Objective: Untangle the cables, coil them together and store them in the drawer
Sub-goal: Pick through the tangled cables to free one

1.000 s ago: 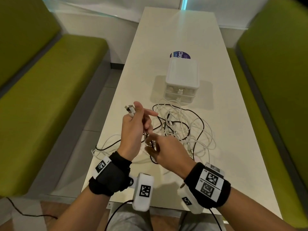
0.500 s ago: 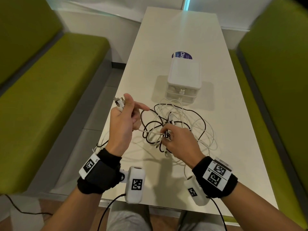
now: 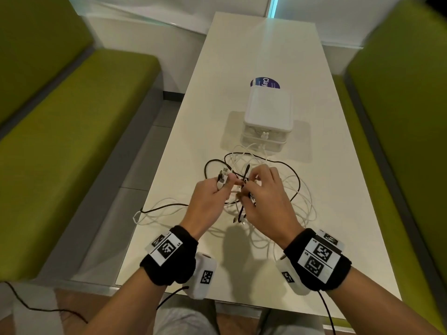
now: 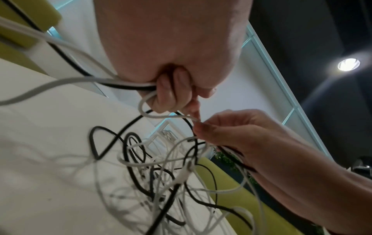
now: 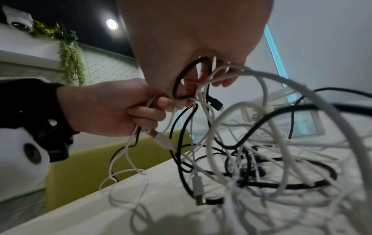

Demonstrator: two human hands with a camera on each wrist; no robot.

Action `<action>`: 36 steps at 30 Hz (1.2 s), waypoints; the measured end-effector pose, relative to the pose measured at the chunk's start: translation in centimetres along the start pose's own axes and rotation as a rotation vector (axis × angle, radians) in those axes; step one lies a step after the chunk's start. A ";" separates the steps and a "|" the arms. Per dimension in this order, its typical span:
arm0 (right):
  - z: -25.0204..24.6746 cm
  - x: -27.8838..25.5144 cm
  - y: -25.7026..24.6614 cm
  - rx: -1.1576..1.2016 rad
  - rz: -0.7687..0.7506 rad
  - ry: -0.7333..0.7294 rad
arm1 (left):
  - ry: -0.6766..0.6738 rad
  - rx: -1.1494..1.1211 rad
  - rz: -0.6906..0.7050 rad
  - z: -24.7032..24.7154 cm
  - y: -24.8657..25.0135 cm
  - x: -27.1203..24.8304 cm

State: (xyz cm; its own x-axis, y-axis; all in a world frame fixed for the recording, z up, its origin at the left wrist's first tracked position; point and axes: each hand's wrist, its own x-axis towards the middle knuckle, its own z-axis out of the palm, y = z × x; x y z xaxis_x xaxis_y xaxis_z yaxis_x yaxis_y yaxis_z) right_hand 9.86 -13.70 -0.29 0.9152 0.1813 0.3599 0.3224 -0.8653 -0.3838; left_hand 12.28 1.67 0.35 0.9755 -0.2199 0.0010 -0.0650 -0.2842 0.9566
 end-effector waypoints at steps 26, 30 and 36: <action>-1.7 1.0 1.3 0.666 0.395 -0.224 | 0.019 0.519 0.029 -3.3 -1.2 2.5; -2.0 1.1 1.4 0.832 0.490 -0.132 | -0.017 0.513 0.008 -3.0 -1.4 2.4; -2.6 1.3 1.0 0.557 0.416 -0.045 | 0.020 0.506 0.036 -2.5 -1.8 1.9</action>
State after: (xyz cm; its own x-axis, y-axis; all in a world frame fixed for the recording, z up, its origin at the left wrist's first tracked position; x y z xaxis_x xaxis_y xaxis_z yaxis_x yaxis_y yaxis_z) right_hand 10.76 -15.48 2.00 0.9948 -0.0835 0.0577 0.0082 -0.5008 -0.8655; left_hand 14.80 4.11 -0.62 0.9744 -0.2212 0.0413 -0.1870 -0.6944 0.6949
